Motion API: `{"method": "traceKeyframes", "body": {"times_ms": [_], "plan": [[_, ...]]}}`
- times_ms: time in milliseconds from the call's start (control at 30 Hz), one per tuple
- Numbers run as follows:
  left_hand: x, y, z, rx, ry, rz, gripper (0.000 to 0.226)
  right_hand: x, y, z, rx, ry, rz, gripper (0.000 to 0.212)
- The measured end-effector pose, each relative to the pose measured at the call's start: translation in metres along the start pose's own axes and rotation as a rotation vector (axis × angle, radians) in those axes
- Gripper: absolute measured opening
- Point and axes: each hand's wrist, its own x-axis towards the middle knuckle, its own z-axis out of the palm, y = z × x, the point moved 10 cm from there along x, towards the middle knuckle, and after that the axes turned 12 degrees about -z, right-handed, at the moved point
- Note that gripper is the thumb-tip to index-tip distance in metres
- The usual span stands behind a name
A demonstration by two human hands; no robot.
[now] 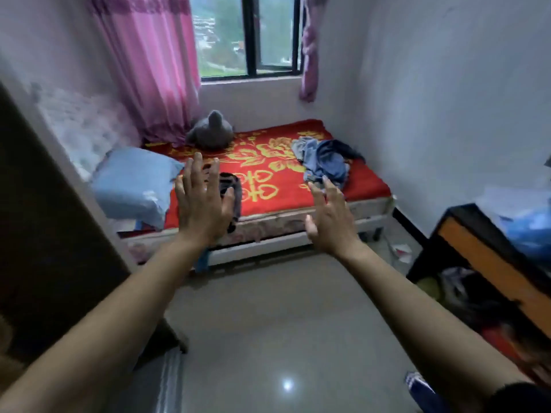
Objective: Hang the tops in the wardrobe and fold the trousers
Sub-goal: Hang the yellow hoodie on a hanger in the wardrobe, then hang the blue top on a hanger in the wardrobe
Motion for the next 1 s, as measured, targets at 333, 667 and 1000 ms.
{"method": "traceKeyframes", "body": {"times_ms": [333,667,1000], "plan": [[-0.215,0.414,0.162,-0.182,-0.388,0.468,0.067,-0.358,0.315,-0.164,-0.191,0.008,0.661,0.074],[-0.432,0.621,0.258,-0.154,-0.767,0.871,0.068,-0.651,0.411,-0.232,-0.231,-0.001,1.293,0.073],[-0.599,0.645,0.409,-0.053,-1.088,1.204,0.067,-0.845,0.396,-0.096,0.139,0.184,1.931,0.067]]}}
